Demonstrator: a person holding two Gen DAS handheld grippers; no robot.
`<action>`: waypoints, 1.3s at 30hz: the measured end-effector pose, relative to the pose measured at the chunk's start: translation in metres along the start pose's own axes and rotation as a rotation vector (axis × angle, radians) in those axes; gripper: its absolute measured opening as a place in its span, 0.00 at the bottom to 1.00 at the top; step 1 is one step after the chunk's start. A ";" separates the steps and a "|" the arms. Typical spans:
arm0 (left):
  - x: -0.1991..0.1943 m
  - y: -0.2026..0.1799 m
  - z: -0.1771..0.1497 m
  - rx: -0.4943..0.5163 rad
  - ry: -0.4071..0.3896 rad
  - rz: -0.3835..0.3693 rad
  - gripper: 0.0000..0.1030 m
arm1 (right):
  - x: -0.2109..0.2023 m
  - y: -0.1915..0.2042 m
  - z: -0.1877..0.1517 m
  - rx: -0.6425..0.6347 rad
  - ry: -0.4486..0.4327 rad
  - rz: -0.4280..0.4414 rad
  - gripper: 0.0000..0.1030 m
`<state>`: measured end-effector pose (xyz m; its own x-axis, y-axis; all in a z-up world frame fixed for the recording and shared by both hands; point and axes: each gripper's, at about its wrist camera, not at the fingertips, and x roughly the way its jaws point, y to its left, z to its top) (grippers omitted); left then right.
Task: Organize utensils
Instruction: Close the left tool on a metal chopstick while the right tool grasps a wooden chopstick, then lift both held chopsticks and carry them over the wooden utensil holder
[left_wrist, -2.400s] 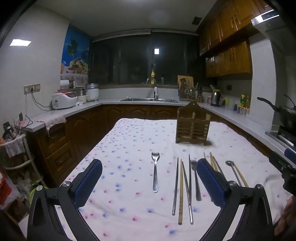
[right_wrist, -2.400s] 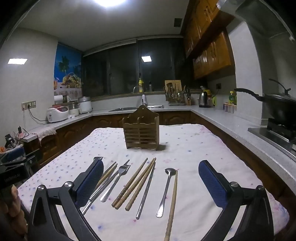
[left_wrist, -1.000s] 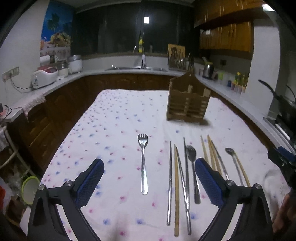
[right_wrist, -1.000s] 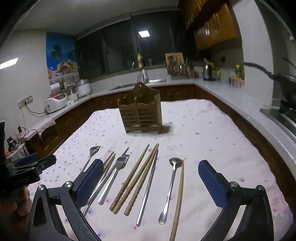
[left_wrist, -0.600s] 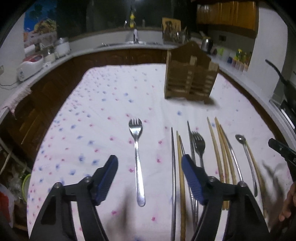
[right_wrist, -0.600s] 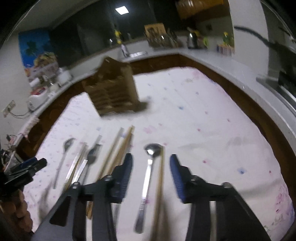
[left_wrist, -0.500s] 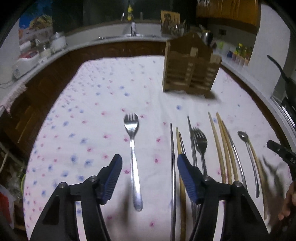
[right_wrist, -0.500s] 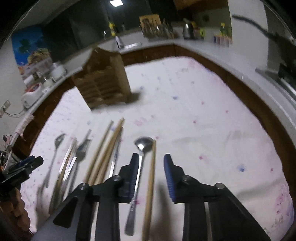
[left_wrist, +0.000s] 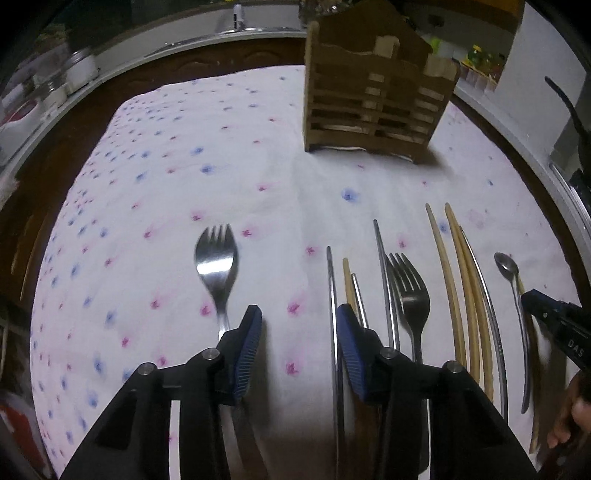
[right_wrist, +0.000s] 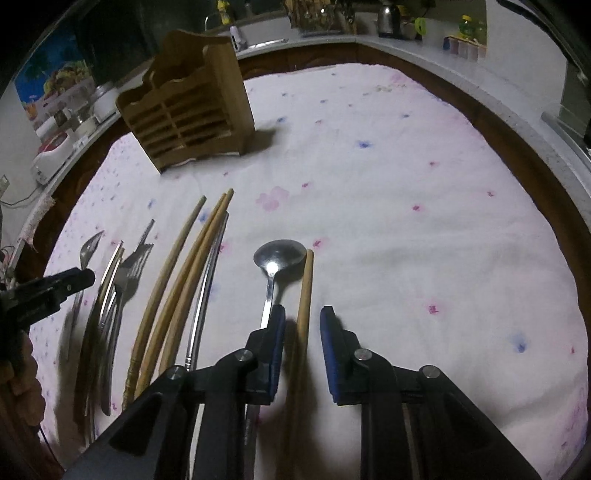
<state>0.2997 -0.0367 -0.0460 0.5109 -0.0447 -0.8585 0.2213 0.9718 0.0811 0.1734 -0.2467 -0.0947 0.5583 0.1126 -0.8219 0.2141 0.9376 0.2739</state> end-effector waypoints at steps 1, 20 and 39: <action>0.003 -0.001 0.001 0.004 0.006 -0.006 0.38 | 0.000 0.000 0.001 -0.003 -0.001 -0.002 0.17; 0.035 -0.013 0.020 0.087 0.102 -0.079 0.19 | 0.007 -0.006 0.011 0.001 0.033 0.012 0.06; 0.019 -0.008 0.015 0.100 0.060 -0.103 0.03 | -0.007 -0.003 0.008 -0.006 -0.007 0.072 0.06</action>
<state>0.3198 -0.0487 -0.0557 0.4315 -0.1263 -0.8932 0.3535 0.9346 0.0387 0.1756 -0.2534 -0.0856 0.5773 0.1773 -0.7971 0.1690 0.9291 0.3290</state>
